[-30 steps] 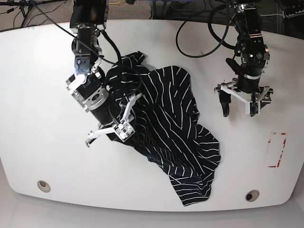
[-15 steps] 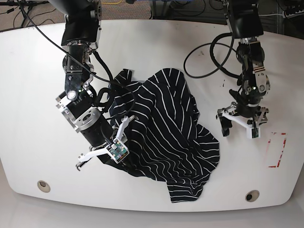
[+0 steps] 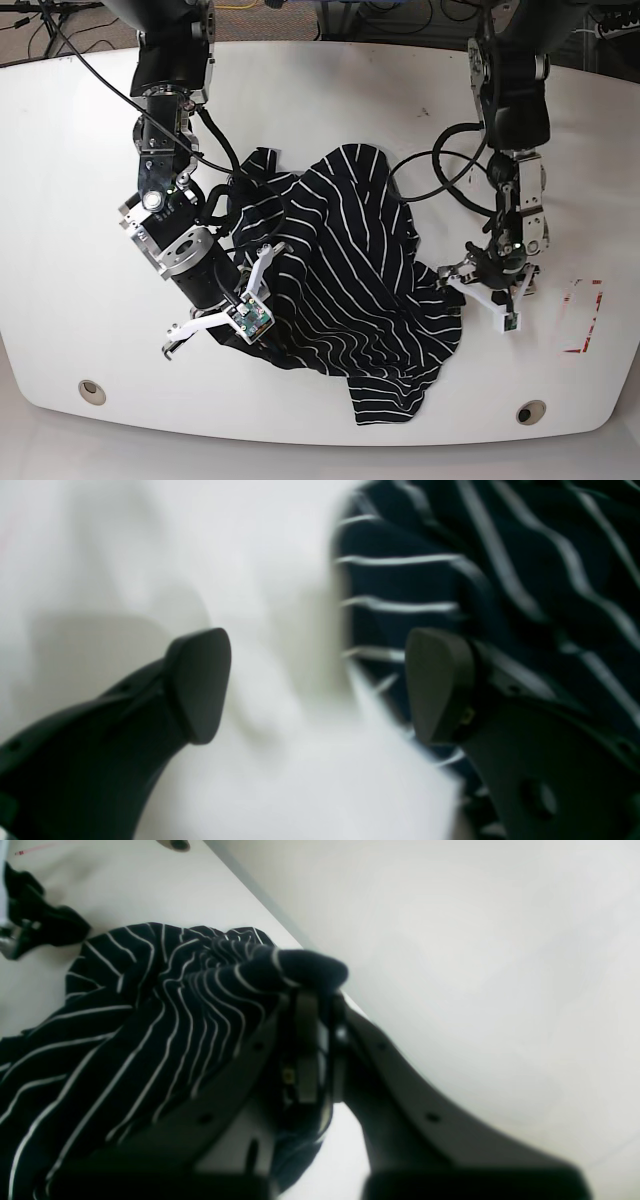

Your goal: Fold the T-shirt properly

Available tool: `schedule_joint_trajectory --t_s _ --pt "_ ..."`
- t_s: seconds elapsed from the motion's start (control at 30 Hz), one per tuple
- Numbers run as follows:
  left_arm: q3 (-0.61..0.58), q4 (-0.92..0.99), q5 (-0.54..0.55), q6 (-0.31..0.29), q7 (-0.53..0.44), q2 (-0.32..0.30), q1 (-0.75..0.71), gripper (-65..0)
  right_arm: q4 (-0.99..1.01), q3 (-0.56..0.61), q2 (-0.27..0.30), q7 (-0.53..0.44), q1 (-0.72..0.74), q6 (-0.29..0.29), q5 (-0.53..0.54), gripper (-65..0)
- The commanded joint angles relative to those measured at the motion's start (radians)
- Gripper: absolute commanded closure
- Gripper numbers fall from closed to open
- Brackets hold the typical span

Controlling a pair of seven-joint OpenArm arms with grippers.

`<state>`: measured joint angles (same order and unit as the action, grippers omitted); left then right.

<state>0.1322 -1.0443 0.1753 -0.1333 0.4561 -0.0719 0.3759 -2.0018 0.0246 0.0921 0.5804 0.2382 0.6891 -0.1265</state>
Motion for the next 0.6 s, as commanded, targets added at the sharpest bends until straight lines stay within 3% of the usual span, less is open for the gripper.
schedule_joint_trajectory --t_s 0.0,0.57 --pt "-0.009 0.028 0.007 -0.006 -0.020 0.022 0.051 -51.5 -0.026 -0.002 0.002 -0.030 0.025 -0.003 0.009 0.0" --pt "-0.010 0.261 0.002 -0.006 -0.098 0.068 0.108 -51.1 -0.030 -0.007 0.001 -0.030 0.025 -0.003 0.009 0.0"
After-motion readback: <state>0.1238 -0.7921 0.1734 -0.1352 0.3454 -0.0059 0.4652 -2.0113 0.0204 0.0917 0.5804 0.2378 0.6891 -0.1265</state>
